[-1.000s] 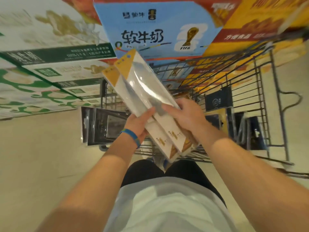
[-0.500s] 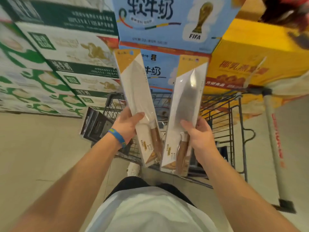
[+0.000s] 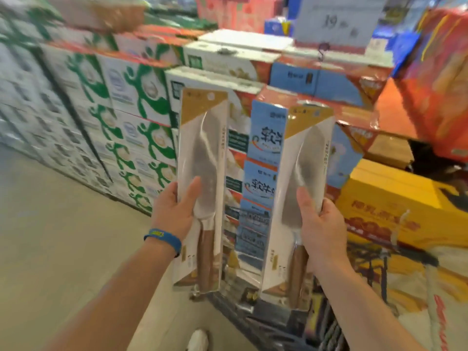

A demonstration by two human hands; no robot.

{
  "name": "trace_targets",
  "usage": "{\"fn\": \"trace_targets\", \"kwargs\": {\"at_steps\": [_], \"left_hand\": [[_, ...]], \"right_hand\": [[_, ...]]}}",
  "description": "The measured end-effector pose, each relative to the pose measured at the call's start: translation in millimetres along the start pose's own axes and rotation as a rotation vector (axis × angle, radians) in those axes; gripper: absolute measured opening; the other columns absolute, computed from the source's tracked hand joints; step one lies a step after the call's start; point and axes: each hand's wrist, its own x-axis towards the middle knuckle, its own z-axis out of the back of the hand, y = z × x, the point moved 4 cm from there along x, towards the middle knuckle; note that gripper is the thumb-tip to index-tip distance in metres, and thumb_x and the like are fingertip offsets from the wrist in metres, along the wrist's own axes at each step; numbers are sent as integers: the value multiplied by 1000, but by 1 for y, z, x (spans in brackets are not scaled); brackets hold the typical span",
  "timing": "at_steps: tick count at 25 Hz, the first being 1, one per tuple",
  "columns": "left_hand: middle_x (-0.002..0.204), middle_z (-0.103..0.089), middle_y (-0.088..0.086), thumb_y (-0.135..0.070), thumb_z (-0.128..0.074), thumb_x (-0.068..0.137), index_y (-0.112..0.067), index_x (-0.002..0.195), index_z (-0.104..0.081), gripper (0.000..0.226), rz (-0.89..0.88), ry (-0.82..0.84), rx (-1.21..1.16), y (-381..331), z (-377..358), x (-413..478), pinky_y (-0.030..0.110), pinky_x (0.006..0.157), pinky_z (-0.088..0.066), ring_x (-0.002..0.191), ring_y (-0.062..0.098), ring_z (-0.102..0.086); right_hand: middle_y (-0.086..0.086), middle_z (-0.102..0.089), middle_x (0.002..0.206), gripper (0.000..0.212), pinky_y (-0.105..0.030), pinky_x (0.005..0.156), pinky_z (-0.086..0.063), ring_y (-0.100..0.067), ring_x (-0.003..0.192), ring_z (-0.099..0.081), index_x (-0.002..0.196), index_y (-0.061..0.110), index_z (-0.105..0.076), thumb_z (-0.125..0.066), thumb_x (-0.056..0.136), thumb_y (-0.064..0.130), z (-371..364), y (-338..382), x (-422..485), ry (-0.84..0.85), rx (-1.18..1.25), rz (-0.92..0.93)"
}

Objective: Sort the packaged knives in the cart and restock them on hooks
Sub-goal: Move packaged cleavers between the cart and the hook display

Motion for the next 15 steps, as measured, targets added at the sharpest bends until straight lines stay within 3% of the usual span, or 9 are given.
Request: {"fn": "trace_targets", "kwargs": {"at_steps": [3, 7, 9, 13, 15], "left_hand": [[81, -63, 23, -62, -57, 87, -7, 90, -61, 56, -100, -169, 1, -43, 65, 10, 52, 59, -51, 70, 37, -62], [66, -56, 10, -51, -53, 95, -9, 79, -56, 45, -144, -466, -5, -70, 172, 12, 33, 50, -41, 55, 18, -52], [64, -51, 9, -50, -53, 94, -9, 73, -51, 47, -140, -577, -27, -74, 225, 7, 32, 49, -38, 55, 17, -47], [81, -60, 27, -50, -53, 94, 2, 87, -57, 53, -168, -776, 0, -71, 346, -6, 51, 61, -48, 69, 39, -57], [77, -62, 21, -51, -54, 94, -3, 84, -57, 49, -179, -876, 15, -67, 414, -12, 44, 57, -49, 66, 32, -59]], "right_hand": [[7, -73, 83, 44, -38, 63, -55, -14, 76, -69, 91, 24, -69, -62, 87, 67, -54, 63, 5, 133, -19, 91], [1, -74, 82, 44, -40, 62, -57, -19, 73, -71, 89, 20, -69, -66, 85, 64, -156, 142, -17, 392, 61, 205], [2, -75, 81, 45, -41, 62, -57, -17, 70, -71, 89, 21, -70, -67, 82, 65, -211, 169, -41, 528, 91, 235], [11, -74, 80, 33, -29, 56, -57, -5, 66, -70, 90, 27, -68, -70, 85, 59, -329, 203, -105, 716, 162, 295], [16, -74, 79, 32, -20, 49, -53, -2, 64, -69, 89, 26, -69, -70, 86, 58, -387, 217, -145, 802, 202, 317]]}}
